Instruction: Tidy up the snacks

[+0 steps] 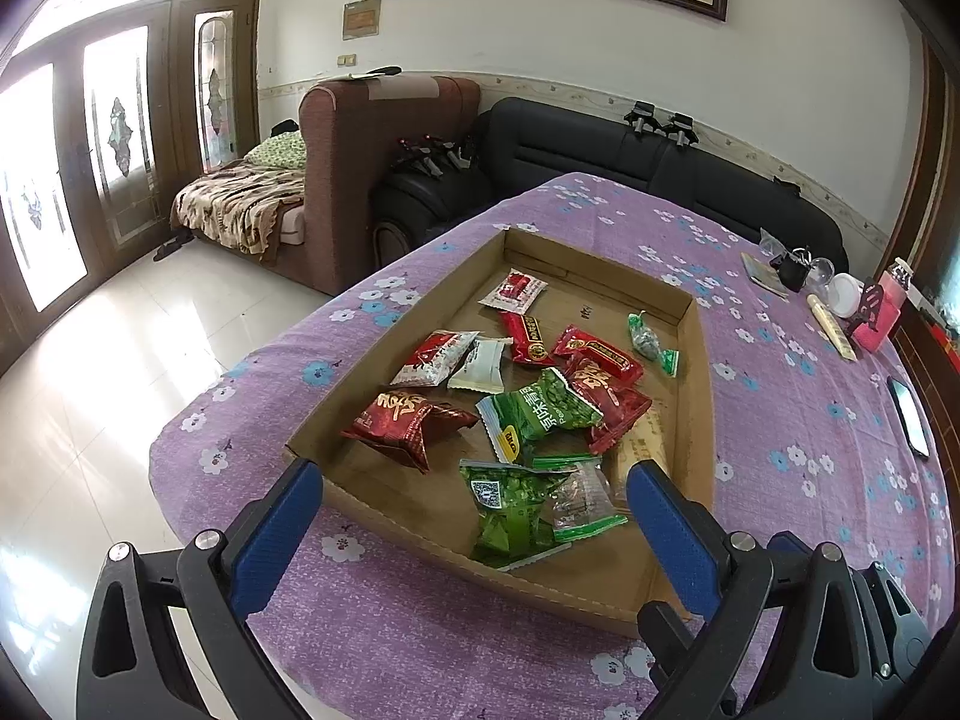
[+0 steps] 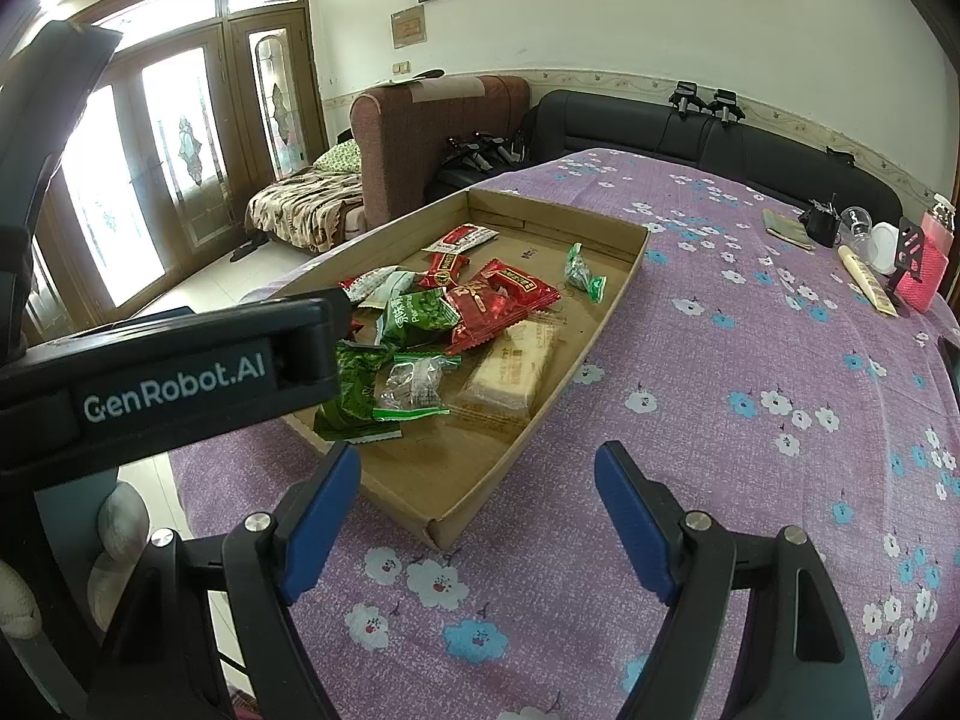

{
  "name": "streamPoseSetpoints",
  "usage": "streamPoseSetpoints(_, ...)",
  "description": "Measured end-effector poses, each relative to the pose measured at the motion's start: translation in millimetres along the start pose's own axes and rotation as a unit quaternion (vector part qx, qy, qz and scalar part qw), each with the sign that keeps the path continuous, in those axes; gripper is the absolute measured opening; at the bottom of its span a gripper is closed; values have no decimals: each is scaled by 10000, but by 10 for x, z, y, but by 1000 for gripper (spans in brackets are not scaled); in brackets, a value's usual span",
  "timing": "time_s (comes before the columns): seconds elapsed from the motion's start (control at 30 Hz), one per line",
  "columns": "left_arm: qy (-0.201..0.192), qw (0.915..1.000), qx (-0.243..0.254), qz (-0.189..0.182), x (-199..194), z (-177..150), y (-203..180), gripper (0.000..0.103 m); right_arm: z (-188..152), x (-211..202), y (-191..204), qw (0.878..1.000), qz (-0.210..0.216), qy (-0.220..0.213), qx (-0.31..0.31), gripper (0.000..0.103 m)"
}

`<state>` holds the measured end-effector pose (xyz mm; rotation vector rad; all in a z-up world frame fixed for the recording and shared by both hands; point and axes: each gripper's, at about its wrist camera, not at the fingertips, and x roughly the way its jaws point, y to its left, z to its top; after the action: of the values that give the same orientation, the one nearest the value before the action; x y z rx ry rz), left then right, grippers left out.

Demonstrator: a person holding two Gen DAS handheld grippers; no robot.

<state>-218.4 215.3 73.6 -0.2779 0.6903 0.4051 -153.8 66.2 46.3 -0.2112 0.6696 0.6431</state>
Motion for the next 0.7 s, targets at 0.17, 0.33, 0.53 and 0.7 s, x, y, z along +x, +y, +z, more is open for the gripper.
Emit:
streamPoseSetpoints(0.17,16,10000,12,-22,4,-7,-17,103,2,-1,1,10000,-1,3,1,80)
streamPoseSetpoints(0.33,31,10000,23,-39,8,-1,-21,103,3,-1,2,10000,-1,5,-1,80)
streamPoseSetpoints(0.53,55,10000,20,-58,12,-3,-25,103,4,-1,3,10000,-1,11,4,80)
streamPoseSetpoints(0.7,74,10000,12,-62,24,-4,-19,103,6,-1,2,10000,1,8,3,80)
